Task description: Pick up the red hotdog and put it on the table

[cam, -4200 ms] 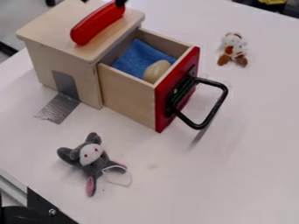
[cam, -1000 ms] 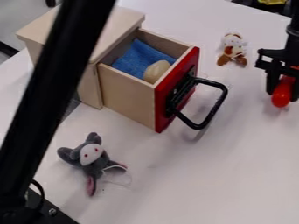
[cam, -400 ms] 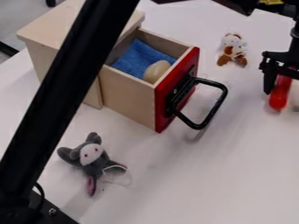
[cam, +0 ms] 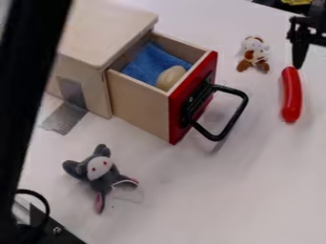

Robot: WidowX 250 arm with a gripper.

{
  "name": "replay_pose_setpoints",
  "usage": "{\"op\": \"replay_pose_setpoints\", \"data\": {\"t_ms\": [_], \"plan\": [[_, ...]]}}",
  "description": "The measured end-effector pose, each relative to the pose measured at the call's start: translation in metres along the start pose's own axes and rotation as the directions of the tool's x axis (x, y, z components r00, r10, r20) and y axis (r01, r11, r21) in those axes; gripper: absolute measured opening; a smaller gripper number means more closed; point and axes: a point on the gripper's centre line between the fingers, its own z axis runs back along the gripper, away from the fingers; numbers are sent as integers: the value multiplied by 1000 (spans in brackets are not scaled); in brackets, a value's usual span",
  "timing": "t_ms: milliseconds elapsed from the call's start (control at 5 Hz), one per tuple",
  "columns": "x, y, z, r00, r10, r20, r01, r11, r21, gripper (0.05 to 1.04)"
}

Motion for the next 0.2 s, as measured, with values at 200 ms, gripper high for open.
{"op": "replay_pose_setpoints", "data": {"t_ms": [200], "plan": [[-21,5,27,1000,10,0,-10,1000,-5,999]]}}
